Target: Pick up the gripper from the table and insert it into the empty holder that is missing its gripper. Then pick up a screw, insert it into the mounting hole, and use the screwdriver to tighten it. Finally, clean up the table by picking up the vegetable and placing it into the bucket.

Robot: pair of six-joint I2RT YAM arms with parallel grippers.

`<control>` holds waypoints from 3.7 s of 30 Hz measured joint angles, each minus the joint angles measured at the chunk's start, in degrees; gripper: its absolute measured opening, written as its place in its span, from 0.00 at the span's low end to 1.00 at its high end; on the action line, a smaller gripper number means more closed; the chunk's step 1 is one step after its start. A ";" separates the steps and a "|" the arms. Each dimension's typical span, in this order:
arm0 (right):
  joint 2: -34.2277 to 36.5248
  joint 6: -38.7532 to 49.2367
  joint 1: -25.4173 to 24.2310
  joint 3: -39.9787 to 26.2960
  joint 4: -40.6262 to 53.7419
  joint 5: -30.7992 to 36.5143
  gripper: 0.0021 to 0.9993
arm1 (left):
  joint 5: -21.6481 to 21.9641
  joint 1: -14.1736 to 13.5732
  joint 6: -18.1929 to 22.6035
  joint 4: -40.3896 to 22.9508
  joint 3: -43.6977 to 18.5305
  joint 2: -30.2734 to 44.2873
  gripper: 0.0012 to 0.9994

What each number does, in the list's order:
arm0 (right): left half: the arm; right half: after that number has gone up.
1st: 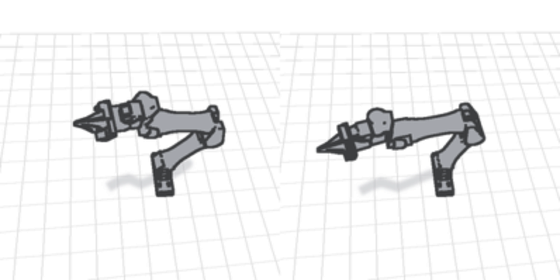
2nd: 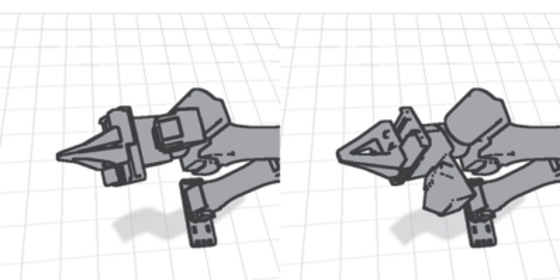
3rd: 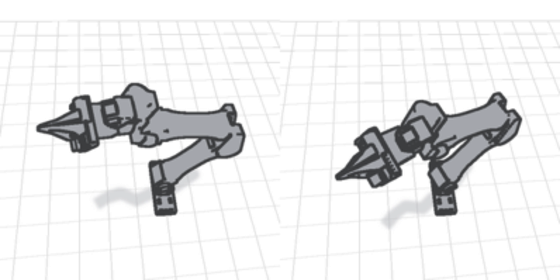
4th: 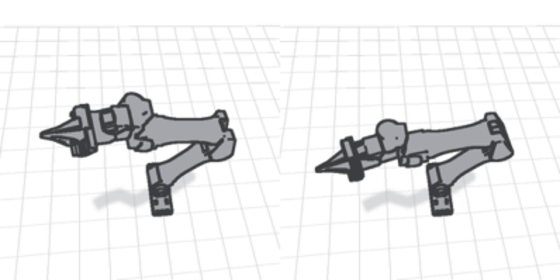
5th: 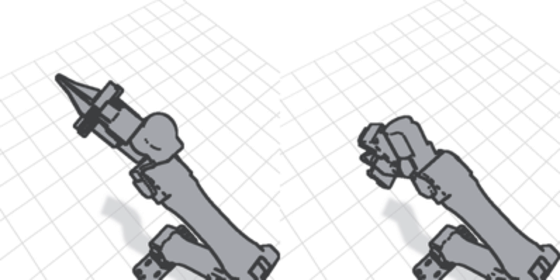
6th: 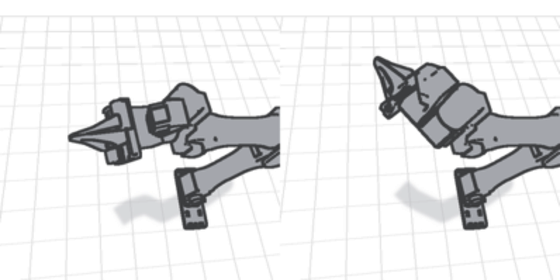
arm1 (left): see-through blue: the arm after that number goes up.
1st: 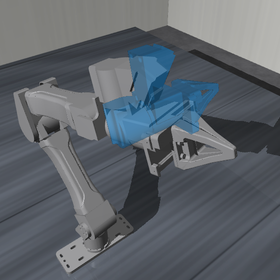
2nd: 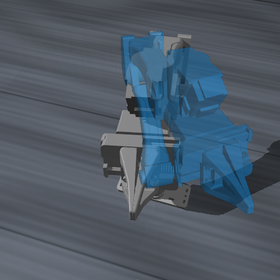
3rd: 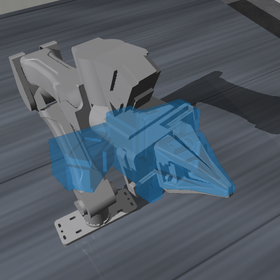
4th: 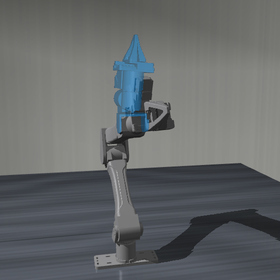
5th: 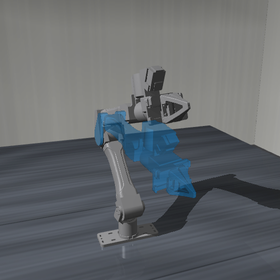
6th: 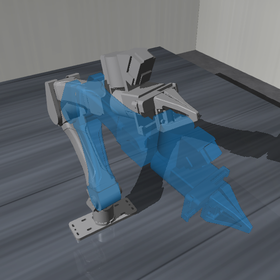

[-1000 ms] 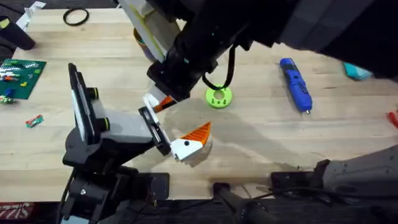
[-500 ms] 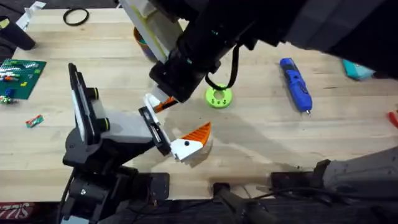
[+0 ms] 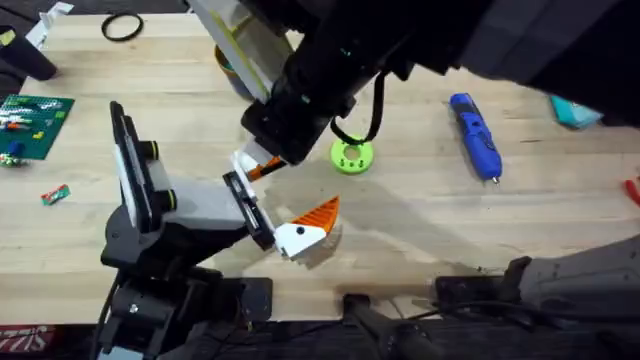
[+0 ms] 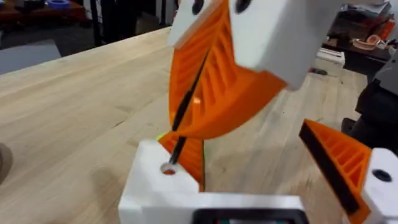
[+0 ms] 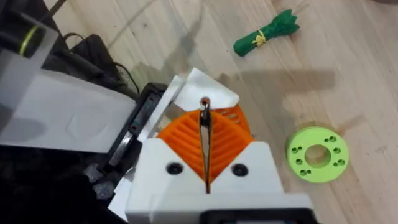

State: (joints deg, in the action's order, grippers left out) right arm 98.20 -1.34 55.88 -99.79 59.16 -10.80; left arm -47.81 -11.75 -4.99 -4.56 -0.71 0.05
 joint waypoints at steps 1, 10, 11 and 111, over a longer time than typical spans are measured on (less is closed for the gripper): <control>0.01 0.19 0.00 0.00 0.00 -0.04 0.00 | 0.00 0.00 0.00 0.00 0.00 -0.01 0.98; 0.02 1.45 0.00 0.00 -0.13 -0.77 0.00 | 0.00 0.00 -0.01 0.00 0.00 -0.02 0.98; 0.04 1.58 0.00 0.00 -0.21 -0.83 0.00 | 0.00 0.00 -0.02 0.00 0.00 -0.02 0.98; 4.56 2.70 0.61 -1.09 -2.16 0.47 0.00 | -0.28 0.00 -2.64 -0.15 0.00 0.33 0.98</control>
State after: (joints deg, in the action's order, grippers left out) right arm 102.76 1.37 56.49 -100.88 56.99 -10.33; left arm -48.10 -11.75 -7.64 -4.71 -0.71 0.38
